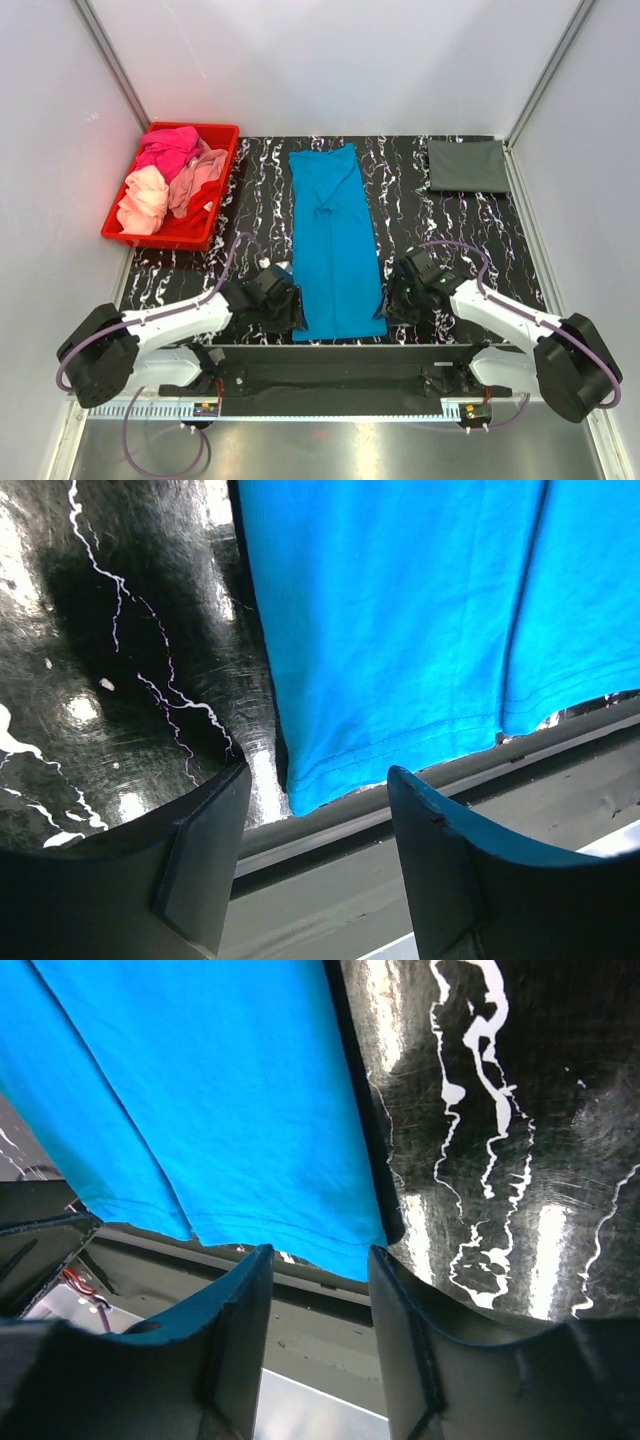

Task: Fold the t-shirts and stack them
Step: Fold the tshirt

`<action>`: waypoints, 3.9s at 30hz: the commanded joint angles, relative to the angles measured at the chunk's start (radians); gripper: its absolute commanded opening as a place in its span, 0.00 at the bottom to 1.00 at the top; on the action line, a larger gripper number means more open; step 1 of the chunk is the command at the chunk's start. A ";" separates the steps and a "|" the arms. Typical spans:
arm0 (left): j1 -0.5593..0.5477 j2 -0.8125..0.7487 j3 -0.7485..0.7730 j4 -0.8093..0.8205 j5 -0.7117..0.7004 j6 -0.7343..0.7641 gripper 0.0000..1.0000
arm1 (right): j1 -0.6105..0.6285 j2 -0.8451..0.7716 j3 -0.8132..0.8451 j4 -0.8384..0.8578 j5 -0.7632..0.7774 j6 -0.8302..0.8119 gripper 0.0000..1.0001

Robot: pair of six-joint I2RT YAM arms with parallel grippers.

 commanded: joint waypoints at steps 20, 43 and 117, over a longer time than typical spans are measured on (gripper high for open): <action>0.001 -0.102 -0.155 -0.053 -0.008 -0.010 0.60 | 0.005 -0.090 -0.147 0.085 -0.011 0.043 0.18; -0.004 -0.105 -0.247 0.150 0.100 -0.081 0.00 | 0.010 -0.170 -0.167 0.070 -0.025 0.046 0.00; 0.636 0.915 1.158 -0.137 0.230 0.469 0.00 | -0.233 0.936 1.161 -0.078 0.205 -0.601 0.00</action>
